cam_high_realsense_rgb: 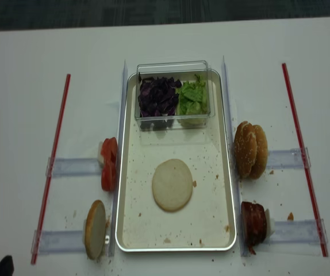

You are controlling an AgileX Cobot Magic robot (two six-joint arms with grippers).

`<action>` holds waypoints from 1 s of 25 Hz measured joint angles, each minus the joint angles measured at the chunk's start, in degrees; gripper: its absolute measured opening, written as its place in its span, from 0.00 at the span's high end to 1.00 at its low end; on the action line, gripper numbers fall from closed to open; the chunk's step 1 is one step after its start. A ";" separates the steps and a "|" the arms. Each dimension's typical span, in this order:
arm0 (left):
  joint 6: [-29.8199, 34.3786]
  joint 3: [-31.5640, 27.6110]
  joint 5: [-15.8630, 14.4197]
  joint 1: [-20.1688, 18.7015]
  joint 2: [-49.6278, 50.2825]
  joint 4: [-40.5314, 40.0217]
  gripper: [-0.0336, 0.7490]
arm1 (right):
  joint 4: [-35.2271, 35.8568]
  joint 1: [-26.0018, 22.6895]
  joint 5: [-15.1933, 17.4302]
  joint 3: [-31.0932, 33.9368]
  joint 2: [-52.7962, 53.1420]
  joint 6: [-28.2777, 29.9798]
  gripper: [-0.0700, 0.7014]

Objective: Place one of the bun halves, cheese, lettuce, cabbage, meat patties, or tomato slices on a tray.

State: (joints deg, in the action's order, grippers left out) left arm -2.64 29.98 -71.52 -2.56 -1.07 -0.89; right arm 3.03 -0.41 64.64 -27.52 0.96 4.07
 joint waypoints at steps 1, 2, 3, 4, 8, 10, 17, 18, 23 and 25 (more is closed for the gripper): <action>0.00 -0.29 0.48 0.00 0.00 -0.13 0.24 | 0.00 0.00 0.00 0.00 0.00 0.00 0.01; 0.00 -0.89 1.35 0.00 0.00 -0.13 0.24 | 0.00 0.00 0.00 0.00 0.00 0.00 0.01; -0.04 -1.40 2.17 0.00 0.00 -0.13 0.24 | 0.00 0.00 0.00 0.00 0.00 0.00 0.01; -0.04 -1.82 2.58 0.00 0.00 -0.13 0.24 | 0.00 0.00 0.00 0.00 0.00 0.00 0.01; -0.04 -1.92 2.97 0.00 0.00 -0.13 0.24 | 0.00 0.00 0.00 0.00 0.00 0.00 0.01; -0.13 -1.92 3.08 0.00 0.00 -0.13 0.24 | 0.00 0.00 0.00 0.00 0.00 0.00 0.01; -0.03 -1.92 3.21 0.00 0.00 0.08 0.24 | 0.00 0.00 0.00 0.00 0.00 0.00 0.01; -0.03 -1.92 3.21 0.00 0.00 0.08 0.24 | 0.00 0.00 0.00 0.00 0.00 0.00 0.01; -0.03 -1.92 3.21 0.00 0.00 0.08 0.24 | 0.00 0.00 0.00 0.00 0.00 0.10 0.01; -0.03 -1.92 3.21 0.00 0.00 0.08 0.24 | 0.00 0.00 0.00 0.00 0.00 0.10 0.01</action>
State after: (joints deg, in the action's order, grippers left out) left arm -2.66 28.06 -68.30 -2.56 -1.07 -0.81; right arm 3.03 -0.41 64.64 -27.52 0.96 4.17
